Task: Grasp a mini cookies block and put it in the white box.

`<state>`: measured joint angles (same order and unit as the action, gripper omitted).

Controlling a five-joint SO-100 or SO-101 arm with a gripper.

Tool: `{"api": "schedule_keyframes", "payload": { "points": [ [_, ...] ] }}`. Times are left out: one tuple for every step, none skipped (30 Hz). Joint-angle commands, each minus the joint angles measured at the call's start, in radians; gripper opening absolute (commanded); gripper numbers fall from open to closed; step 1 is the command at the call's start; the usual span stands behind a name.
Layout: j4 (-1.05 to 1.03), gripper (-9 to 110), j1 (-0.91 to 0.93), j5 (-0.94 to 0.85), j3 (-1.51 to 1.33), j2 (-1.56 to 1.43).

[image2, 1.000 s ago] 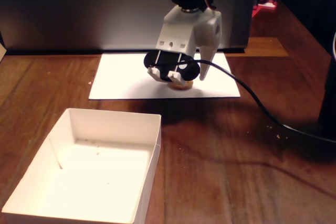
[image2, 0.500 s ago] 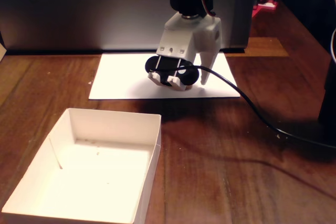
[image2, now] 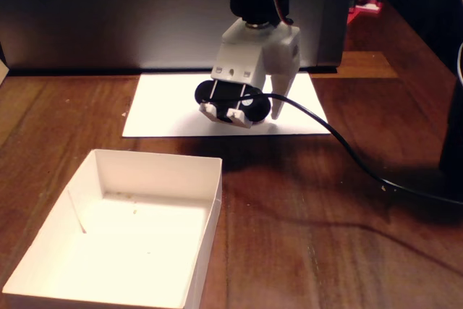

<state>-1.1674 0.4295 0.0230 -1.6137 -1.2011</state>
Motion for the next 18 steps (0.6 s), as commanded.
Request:
{"api": "schedule_keyframes", "payload": {
  "points": [
    [0.003,35,-0.002,-0.003,0.08,-0.018],
    [0.0,36,0.0,-0.002,0.091,-0.006],
    [-0.006,36,0.002,-0.002,0.106,0.005],
    [-0.012,36,0.005,-0.002,0.118,0.015],
    [-0.02,36,0.009,0.0,0.133,0.025],
    [-0.032,36,0.014,0.003,0.156,0.037],
    [-0.043,36,0.018,0.006,0.176,0.049],
    [-0.051,36,0.023,0.006,0.193,0.057],
    [-0.057,36,0.025,0.006,0.209,0.063],
    [-0.06,36,0.028,0.006,0.218,0.064],
    [-0.063,36,0.028,0.005,0.227,0.064],
    [-0.067,36,0.029,0.003,0.239,0.064],
    [-0.072,36,0.029,0.003,0.249,0.064],
    [-0.077,36,0.031,0.002,0.258,0.064],
    [-0.084,36,0.031,0.002,0.267,0.066],
    [-0.087,36,0.029,0.002,0.272,0.063],
    [-0.091,36,0.029,0.002,0.275,0.061],
    [-0.095,36,0.029,0.002,0.276,0.06]
  ]
}}
